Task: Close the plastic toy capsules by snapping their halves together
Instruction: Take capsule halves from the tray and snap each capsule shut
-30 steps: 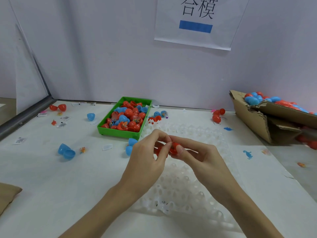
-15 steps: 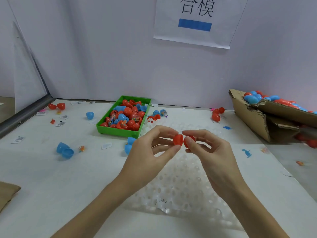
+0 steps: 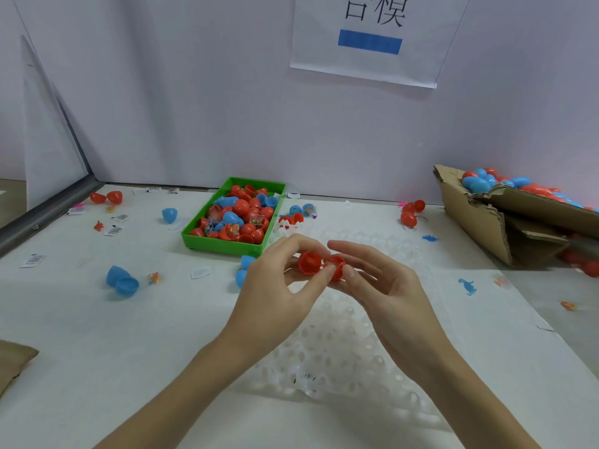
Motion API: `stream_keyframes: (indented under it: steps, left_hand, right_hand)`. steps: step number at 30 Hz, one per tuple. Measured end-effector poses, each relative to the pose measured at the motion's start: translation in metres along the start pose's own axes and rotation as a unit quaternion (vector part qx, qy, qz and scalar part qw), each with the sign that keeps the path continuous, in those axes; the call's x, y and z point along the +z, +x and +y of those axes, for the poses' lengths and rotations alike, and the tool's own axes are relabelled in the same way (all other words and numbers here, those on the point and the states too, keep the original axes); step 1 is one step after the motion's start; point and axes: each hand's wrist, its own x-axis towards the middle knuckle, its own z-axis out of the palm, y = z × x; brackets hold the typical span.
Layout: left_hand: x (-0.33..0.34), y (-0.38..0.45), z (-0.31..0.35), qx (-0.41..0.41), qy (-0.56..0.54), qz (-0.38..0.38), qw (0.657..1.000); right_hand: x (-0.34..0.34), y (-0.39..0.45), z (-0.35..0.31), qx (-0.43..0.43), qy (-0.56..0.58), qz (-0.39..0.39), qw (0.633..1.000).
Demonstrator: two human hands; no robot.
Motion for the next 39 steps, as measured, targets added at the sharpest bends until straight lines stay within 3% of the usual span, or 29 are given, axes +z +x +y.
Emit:
stream_keyframes:
  steps: [7,12,20,23,30,33,35,37,39]
  left_hand:
    - [-0.004,0.001,0.000,0.055,0.038,0.024,0.997]
    - [-0.007,0.004,-0.001,0.057,0.039,-0.014,0.997]
    - [-0.003,0.002,-0.002,0.062,0.080,-0.003,0.995]
    - [0.007,-0.006,-0.007,0.050,0.101,0.009,0.994]
    - [0.004,-0.005,-0.016,-0.170,-0.053,0.018,0.984]
    - [0.002,-0.005,-0.019,-0.165,-0.038,0.026,0.985]
    - [-0.002,-0.001,-0.021,-0.149,0.010,0.025,0.988]
    - [-0.002,0.002,-0.023,-0.144,0.044,0.017,0.988]
    - [-0.002,0.004,-0.022,-0.142,0.086,-0.005,0.986]
  right_hand:
    - [-0.002,0.000,0.000,0.014,0.043,-0.017,0.999]
    - [0.000,0.001,0.000,0.008,0.052,0.010,0.999]
    - [-0.002,0.002,0.002,0.003,0.029,0.011,1.000]
    - [-0.007,0.004,0.003,0.024,-0.021,0.023,0.999]
    - [-0.011,0.006,-0.002,0.034,-0.126,-0.032,0.991]
    - [-0.004,0.009,-0.007,-0.019,-0.301,-0.046,0.952]
    - [0.009,0.019,-0.014,-0.070,-0.425,0.009,0.902]
    - [0.031,0.037,-0.025,-0.108,-0.447,0.032,0.887]
    - [0.064,0.059,-0.036,-0.118,-0.451,-0.055,0.883]
